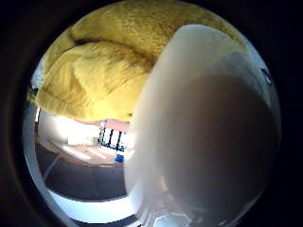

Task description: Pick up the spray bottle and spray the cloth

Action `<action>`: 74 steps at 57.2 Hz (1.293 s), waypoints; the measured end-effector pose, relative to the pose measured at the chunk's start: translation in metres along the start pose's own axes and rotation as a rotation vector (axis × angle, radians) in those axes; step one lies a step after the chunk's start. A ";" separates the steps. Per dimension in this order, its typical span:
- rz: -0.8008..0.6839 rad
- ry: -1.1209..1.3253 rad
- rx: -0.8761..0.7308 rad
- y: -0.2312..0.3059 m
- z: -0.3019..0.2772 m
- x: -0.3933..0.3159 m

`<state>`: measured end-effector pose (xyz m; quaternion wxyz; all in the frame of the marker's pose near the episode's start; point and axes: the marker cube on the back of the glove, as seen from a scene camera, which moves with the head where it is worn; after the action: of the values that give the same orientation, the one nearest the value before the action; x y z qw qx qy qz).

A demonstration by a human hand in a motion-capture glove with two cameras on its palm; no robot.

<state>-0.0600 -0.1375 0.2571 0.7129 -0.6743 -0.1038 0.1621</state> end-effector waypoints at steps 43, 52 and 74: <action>-1.333 -0.330 0.572 0.179 -0.065 -0.220; -1.546 -0.483 0.691 0.146 -0.054 -0.271; -1.597 -0.213 0.655 0.034 0.037 -0.361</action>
<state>-0.4104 -0.2359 0.2517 0.7580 -0.1416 -0.5602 -0.3026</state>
